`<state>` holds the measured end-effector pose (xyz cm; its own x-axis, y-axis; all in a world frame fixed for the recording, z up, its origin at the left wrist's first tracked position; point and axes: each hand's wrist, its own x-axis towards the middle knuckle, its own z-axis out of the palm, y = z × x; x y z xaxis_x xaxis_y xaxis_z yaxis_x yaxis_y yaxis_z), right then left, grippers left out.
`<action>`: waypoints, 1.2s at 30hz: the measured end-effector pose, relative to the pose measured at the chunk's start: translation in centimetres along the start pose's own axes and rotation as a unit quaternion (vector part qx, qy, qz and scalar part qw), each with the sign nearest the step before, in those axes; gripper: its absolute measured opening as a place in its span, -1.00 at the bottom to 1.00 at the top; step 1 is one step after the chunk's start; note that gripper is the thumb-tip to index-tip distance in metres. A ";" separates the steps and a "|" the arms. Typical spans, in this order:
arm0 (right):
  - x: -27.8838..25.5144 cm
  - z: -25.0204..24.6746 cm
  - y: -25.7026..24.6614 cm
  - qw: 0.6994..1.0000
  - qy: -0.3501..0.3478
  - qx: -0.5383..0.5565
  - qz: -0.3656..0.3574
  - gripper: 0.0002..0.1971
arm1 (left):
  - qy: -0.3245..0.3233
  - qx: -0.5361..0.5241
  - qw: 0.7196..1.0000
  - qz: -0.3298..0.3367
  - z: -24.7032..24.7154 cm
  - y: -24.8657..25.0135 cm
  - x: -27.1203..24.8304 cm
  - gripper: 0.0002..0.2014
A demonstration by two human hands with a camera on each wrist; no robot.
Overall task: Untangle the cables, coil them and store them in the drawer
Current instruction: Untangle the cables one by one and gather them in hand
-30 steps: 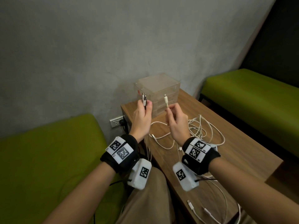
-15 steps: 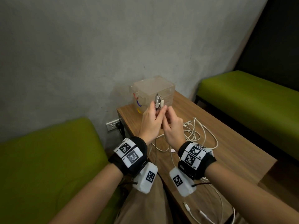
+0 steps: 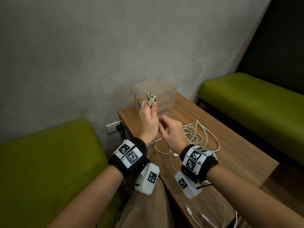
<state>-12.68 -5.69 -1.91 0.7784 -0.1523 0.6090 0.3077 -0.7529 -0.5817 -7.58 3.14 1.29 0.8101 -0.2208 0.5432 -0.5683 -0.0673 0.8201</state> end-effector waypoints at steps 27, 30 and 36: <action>0.2 -5.1 4.3 0.888 -0.271 -0.345 0.134 -0.76 | 0.102 -0.174 0.979 0.028 -3.3 4.0 4.5 -0.77; 1.8 -4.6 0.9 0.962 -0.190 -0.181 0.073 -0.69 | 0.079 -0.153 0.985 0.022 -2.4 3.4 4.1 -0.75; 0.8 -0.3 -2.4 0.937 -0.345 0.001 0.047 -0.72 | 0.132 -0.175 0.975 0.021 -3.4 4.3 5.4 -0.75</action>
<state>-12.93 -4.18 0.14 0.9704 0.2332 0.0622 0.2212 -0.7561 -0.6160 -5.16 5.02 8.34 0.8223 0.0449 0.5673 -0.5550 0.2836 0.7820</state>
